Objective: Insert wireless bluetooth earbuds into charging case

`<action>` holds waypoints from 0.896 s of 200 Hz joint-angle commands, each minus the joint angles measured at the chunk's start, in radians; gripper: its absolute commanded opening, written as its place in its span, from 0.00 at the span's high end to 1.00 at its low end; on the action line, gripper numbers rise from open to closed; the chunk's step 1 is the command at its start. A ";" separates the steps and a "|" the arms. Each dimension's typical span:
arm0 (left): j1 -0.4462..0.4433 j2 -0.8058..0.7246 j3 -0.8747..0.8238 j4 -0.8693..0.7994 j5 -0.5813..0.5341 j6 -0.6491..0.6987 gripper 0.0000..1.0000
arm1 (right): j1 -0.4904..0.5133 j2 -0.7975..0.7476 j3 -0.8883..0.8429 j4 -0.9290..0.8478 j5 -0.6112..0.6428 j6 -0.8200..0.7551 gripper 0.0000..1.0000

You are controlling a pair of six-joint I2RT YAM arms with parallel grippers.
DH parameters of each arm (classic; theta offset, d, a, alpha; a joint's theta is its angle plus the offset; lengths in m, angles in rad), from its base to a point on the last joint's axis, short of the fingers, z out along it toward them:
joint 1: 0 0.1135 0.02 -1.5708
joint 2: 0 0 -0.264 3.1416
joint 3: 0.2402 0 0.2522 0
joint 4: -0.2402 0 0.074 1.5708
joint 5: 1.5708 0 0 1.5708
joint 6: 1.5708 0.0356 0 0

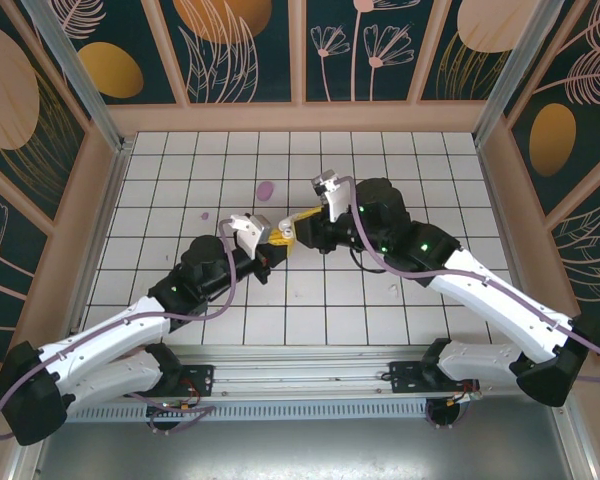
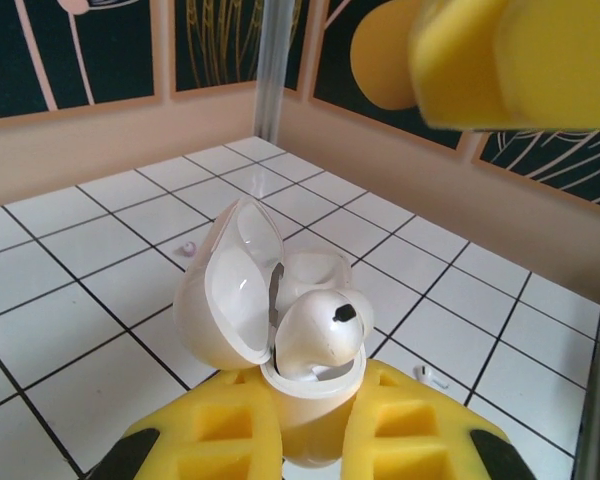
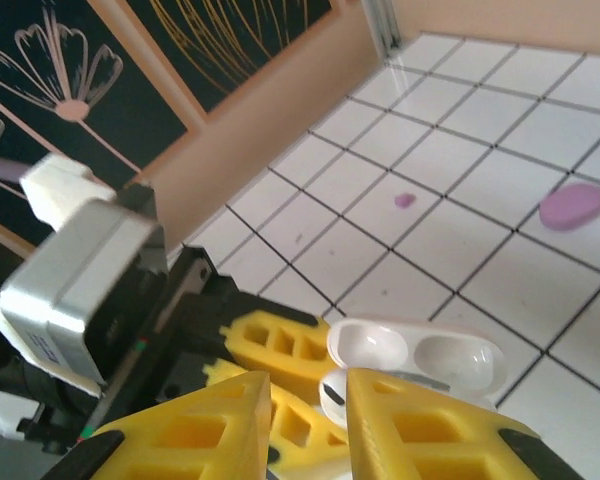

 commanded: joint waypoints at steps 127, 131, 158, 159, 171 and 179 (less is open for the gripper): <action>0.004 0.018 0.049 0.003 0.111 -0.023 0.99 | -0.046 0.049 0.030 -0.131 -0.104 -0.115 0.76; 0.003 0.018 0.050 0.002 0.111 -0.022 0.99 | -0.046 0.050 0.030 -0.131 -0.103 -0.117 0.76; 0.003 0.018 0.052 0.005 0.116 -0.019 0.99 | -0.053 0.049 0.020 -0.135 -0.089 -0.121 0.78; 0.003 0.018 0.052 0.005 0.116 -0.019 0.99 | -0.054 0.049 0.020 -0.135 -0.089 -0.121 0.78; 0.003 0.018 0.055 0.006 0.123 -0.017 0.99 | -0.057 0.051 0.020 -0.139 -0.083 -0.126 0.78; 0.004 0.018 0.055 0.006 0.125 -0.016 0.99 | -0.058 0.052 0.020 -0.141 -0.080 -0.129 0.78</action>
